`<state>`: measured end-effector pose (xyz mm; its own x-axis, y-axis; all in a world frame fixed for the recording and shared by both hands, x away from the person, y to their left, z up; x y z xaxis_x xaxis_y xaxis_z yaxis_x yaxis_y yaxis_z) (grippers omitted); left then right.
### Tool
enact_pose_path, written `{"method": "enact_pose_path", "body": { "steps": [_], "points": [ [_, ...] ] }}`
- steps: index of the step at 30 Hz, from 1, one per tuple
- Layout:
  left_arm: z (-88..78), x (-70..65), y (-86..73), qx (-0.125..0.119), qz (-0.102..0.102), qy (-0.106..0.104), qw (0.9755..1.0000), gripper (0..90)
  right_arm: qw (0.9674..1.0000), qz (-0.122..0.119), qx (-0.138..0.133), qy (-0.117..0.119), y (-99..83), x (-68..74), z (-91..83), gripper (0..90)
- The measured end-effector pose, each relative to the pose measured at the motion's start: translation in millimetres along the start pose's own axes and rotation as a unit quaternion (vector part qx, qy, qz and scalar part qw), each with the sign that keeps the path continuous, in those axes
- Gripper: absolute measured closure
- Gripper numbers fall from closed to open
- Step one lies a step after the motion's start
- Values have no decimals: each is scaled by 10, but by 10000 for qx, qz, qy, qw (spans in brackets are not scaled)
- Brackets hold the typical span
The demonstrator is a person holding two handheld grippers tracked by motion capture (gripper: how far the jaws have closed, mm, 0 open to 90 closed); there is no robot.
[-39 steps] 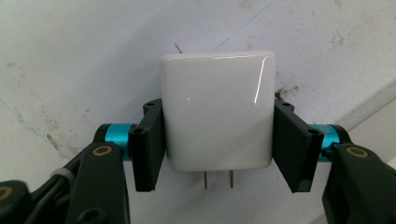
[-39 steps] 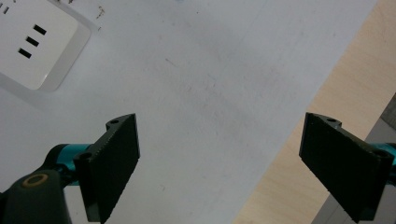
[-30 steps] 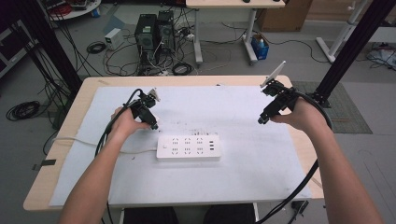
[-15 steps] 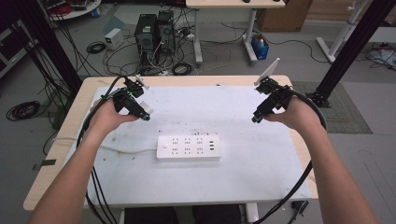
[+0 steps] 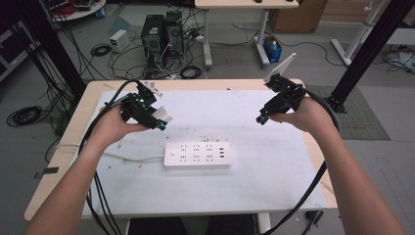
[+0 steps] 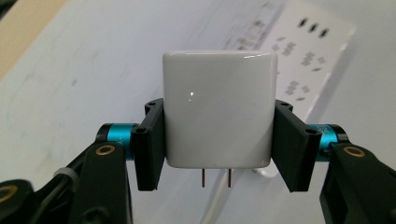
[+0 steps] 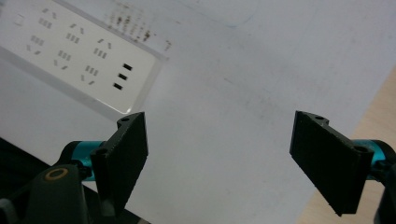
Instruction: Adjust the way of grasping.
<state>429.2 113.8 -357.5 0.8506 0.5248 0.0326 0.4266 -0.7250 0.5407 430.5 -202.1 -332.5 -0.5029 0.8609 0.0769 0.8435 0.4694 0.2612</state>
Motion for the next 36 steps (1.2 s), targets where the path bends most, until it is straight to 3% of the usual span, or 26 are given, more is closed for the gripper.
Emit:
{"method": "enact_pose_path", "body": {
  "steps": [2, 4, 6, 7, 10, 15, 18, 23, 24, 25, 28, 29, 31, 35, 36],
  "points": [
    [12, -148, 113, -217, 218, -318, 9990, 426, 9996, 186, -73, 212, 16, 49, -22, 188],
    [42, -291, 223, -442, 511, -575, 9961, 426, 9981, 354, -114, 487, 23, 111, -39, 188],
    [67, -417, 330, -709, 798, -758, 9914, 426, 9958, 512, -176, 744, 33, 177, -57, 188],
    [77, -478, 385, -856, 839, -904, 9887, 426, 9942, 601, -240, 862, 45, 210, -68, 188],
    [114, -633, 530, -1243, 974, -1253, 9795, 427, 9859, 828, -408, 1392, 87, 346, -119, 188],
    [219, -807, 691, -1489, 1111, -1392, 9727, 427, 9743, 1082, -599, 1884, 167, 558, -179, 189],
    [262, -886, 771, -1606, 1250, -1359, 9696, 426, 9694, 1131, -597, 2096, 213, 695, -177, 190],
    [277, -975, 889, -1896, 1380, -1311, 9632, 427, 9670, 1125, -518, 2228, 285, 878, -123, 192],
    [281, -984, 903, -1927, 1407, -1281, 9626, 427, 9655, 1134, -523, 2284, 301, 915, -118, 201],
    [284, -992, 918, -1952, 1403, -1274, 9623, 427, 9637, 1126, -534, 2363, 316, 955, -120, 267],
    [313, -1017, 957, -1972, 1433, -1203, 9623, 426, 9628, 1061, -575, 2416, 358, 1039, -110, 285],
    [321, -1034, 969, -1981, 1430, -1199, 9623, 427, 9643, 1034, -537, 2379, 361, 1060, -88, 303],
    [327, -1047, 1002, -2035, 1465, -1107, 9617, 427, 9639, 1032, -451, 2414, 360, 1112, -40, 330],
    [333, -1057, 1032, -2073, 1551, -942, 9613, 427, 9646, 909, -471, 2430, 372, 1168, 9, 560],
    [333, -1057, 1032, -2073, 1551, -942, 9613, 426, 9638, 911, -494, 2457, 377, 1169, 14, 569]
  ]
}}
Point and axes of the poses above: each handheld gripper's, and its own axes: z roughly forward along the jaws, y roughly out of its top, x roughly to its left, the point moved 10 cm from there along z, roughly forward along the jaws, and after that the axes turned 1 degree about x, right-handed, at the moved point
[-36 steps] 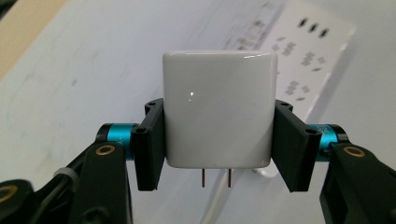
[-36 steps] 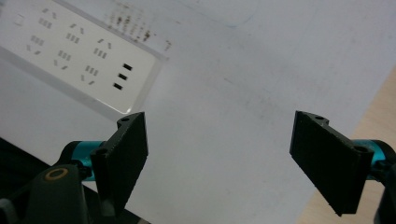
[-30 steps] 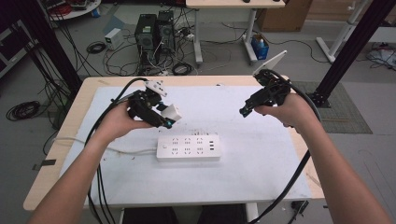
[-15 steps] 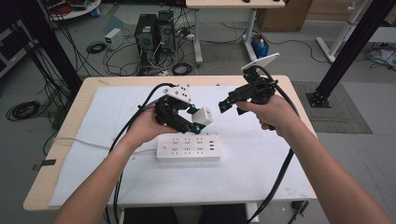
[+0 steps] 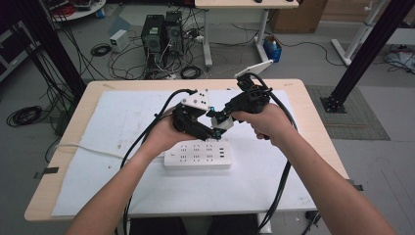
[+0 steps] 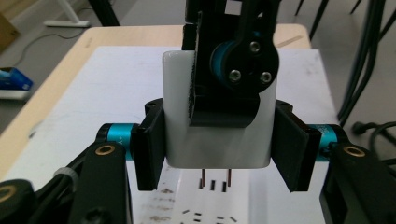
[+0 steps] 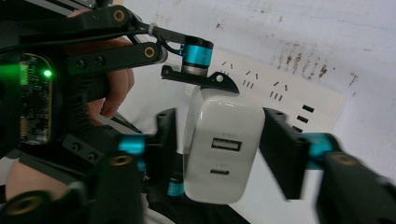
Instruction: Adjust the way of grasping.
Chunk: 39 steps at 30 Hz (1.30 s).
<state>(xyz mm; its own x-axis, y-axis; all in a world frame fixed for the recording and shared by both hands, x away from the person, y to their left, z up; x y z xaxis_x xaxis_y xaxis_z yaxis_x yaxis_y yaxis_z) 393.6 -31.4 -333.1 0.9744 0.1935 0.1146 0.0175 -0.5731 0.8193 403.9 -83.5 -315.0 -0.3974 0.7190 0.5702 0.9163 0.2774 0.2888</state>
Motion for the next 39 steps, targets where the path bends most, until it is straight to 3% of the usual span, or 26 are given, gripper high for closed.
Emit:
{"method": "enact_pose_path", "body": {
  "steps": [2, 4, 10, 12, 14, 16, 18, 19, 21, 22, 23, 24, 26, 27, 29, 31, 33, 36, 38, 39],
  "points": [
    [17, 9, -4, 63, 226, 240, 9994, 426, 10000, 34, -9, 53, 10, -7, -5, 597],
    [35, 17, 3, 122, 282, 429, 9986, 421, 9999, 41, -26, 122, 18, -14, -10, 623],
    [4, 97, -75, 462, 174, 735, 9961, 266, 9993, -352, -83, -77, 29, -49, -54, 626],
    [-46, 127, -174, 713, 100, 784, 9943, 247, 9982, -549, -104, -237, 41, -77, -109, 627],
    [-117, 170, -295, 988, 6, 873, 9913, 247, 9954, -778, -91, -548, 47, -125, -177, 627],
    [-221, 191, -441, 1358, -162, 739, 9879, 247, 9919, -985, -103, -798, 52, -177, -241, 627],
    [-327, 219, -586, 1671, -325, 813, 9820, 247, 9864, -1203, 60, -1121, 28, -250, -289, 626],
    [-384, 225, -671, 1900, -406, 792, 9777, 246, 9816, -1339, 128, -1354, 19, -299, -314, 626],
    [-514, 261, -807, 2246, -453, 916, 9691, 237, 9755, -1508, 270, -1579, -6, -364, -344, 626],
    [-567, 268, -870, 2361, -620, 920, 9654, 237, 9728, -1572, 329, -1667, -15, -395, -358, 626],
    [-631, 278, -941, 2547, -755, 868, 9602, 236, 9711, -1585, 359, -1746, -18, -423, -378, 626],
    [-698, 296, -1008, 2724, -820, 870, 9547, 236, 9663, -1689, 378, -1904, -17, -460, -398, 626],
    [-822, 319, -1165, 3112, -1103, 838, 9402, 230, 9586, -1791, 495, -2159, -34, -525, -424, 626],
    [-891, 344, -1238, 3310, -1151, 812, 9331, 204, 9540, -1856, 529, -2296, -41, -548, -433, 626],
    [-992, 393, -1342, 3432, -1349, 897, 9252, 202, 9525, -1890, 584, -2314, -61, -563, -439, 625],
    [-1058, 449, -1412, 3410, -1558, 1018, 9215, 202, 9500, -1935, 577, -2382, -66, -577, -448, 625],
    [-1098, 484, -1474, 3430, -1704, 1032, 9180, 202, 9495, -1942, 631, -2380, -76, -601, -442, 626],
    [-1111, 526, -1559, 3513, -1804, 1061, 9126, 202, 9479, -2023, 682, -2365, -94, -601, -404, 625],
    [-1118, 549, -1588, 3540, -1838, 1056, 9109, 202, 9487, -2062, 719, -2285, -111, -572, -366, 625],
    [-1109, 553, -1593, 3506, -1867, 1072, 9114, 202, 9476, -2118, 734, -2278, -110, -565, -349, 625]
  ]
}}
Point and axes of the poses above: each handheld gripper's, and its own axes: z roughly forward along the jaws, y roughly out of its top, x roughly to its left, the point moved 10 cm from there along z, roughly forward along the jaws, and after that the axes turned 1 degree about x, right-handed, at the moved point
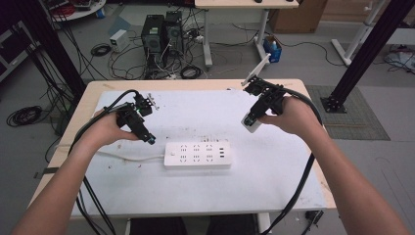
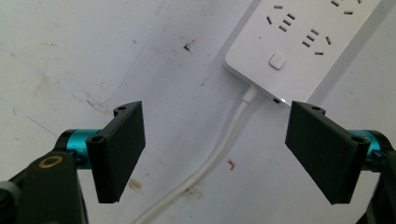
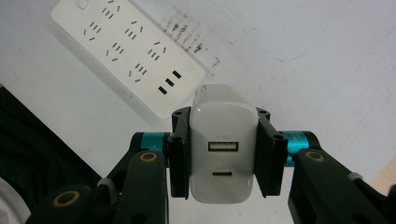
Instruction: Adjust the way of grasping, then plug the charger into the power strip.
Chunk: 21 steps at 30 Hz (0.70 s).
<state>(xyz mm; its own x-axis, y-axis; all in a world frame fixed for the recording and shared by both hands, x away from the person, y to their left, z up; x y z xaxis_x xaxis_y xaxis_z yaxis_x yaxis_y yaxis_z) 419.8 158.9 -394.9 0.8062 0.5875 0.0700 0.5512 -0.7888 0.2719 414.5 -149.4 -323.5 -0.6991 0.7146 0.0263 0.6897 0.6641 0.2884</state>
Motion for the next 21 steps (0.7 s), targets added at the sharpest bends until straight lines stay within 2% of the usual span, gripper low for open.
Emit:
{"method": "enact_pose_path", "body": {
  "steps": [4, 6, 8, 10, 12, 14, 17, 19, 20, 21],
  "points": [
    [-14, 16, -1, 4, 14, 10, 10000, 202, 9998, -177, 106, 50, 28, 29, 50, 626],
    [-27, 10, 7, -84, -24, 23, 10000, 202, 9995, -262, 157, 83, 42, 57, 76, 626],
    [-36, -10, 2, -108, -16, -8, 9999, 202, 9988, -428, 188, 144, 70, 81, 111, 625],
    [-37, -20, -23, -30, 66, 9, 10000, 202, 9975, -655, 198, 175, 115, 129, 160, 626],
    [-34, -33, -26, -85, 14, 5, 10000, 202, 9949, -960, 244, 168, 170, 201, 236, 625],
    [-49, -37, -47, -54, 37, 17, 10000, 202, 9899, -1359, 348, 209, 223, 297, 352, 625],
    [-70, -62, -73, -121, 23, 11, 9999, 202, 9799, -1927, 458, 231, 319, 446, 548, 626],
    [-77, -82, -103, -119, 40, 20, 9999, 202, 9749, -2144, 518, 309, 384, 541, 679, 626],
    [-76, -102, -116, -133, 24, 20, 9999, 202, 9714, -2288, 563, 289, 406, 574, 747, 626],
    [-82, -111, -136, -93, 95, 25, 9999, 202, 9658, -2502, 632, 254, 418, 594, 823, 626]
  ]
}}
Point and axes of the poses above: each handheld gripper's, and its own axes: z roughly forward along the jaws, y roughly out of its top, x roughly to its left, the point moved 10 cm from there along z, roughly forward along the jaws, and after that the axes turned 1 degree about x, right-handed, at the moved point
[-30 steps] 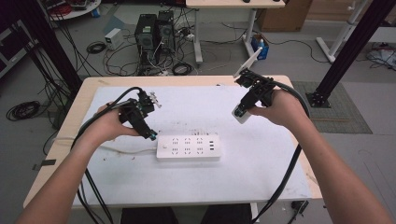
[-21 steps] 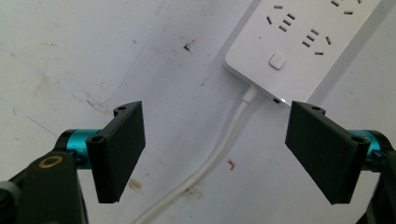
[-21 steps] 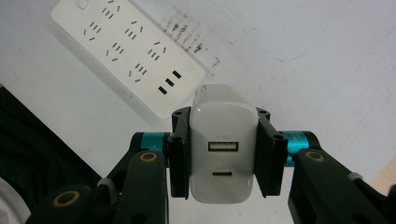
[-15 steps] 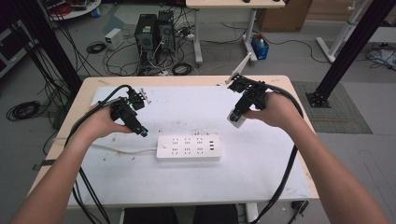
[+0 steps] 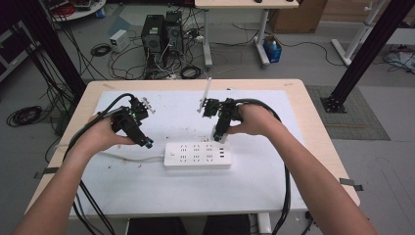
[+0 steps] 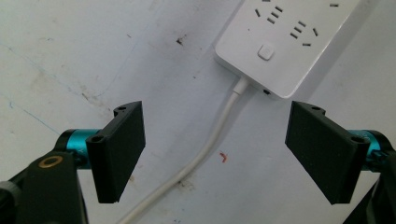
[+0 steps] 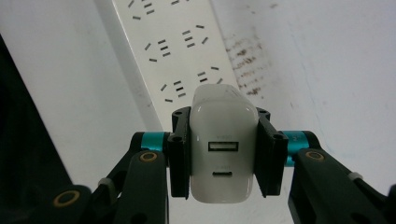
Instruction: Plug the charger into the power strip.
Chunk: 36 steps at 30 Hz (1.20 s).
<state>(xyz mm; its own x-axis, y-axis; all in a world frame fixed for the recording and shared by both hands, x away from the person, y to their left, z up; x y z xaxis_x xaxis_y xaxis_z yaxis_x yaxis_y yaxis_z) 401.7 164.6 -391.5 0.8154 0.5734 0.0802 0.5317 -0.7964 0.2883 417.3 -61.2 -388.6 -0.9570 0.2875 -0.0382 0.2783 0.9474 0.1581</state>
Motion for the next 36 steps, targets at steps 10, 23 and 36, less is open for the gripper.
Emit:
{"method": "enact_pose_path", "body": {
  "steps": [10, 23, 36],
  "points": [
    [17, -85, -88, -166, -81, -24, 9998, 202, 9959, -834, 351, 18, 139, 25, 449, 627],
    [45, -98, -214, -181, -238, -69, 9995, 202, 9887, -1403, 495, 181, 226, 58, 611, 630],
    [72, -117, -221, -161, -322, -106, 9993, 202, 9872, -1533, 433, -11, 182, 72, 703, 633]
  ]
}}
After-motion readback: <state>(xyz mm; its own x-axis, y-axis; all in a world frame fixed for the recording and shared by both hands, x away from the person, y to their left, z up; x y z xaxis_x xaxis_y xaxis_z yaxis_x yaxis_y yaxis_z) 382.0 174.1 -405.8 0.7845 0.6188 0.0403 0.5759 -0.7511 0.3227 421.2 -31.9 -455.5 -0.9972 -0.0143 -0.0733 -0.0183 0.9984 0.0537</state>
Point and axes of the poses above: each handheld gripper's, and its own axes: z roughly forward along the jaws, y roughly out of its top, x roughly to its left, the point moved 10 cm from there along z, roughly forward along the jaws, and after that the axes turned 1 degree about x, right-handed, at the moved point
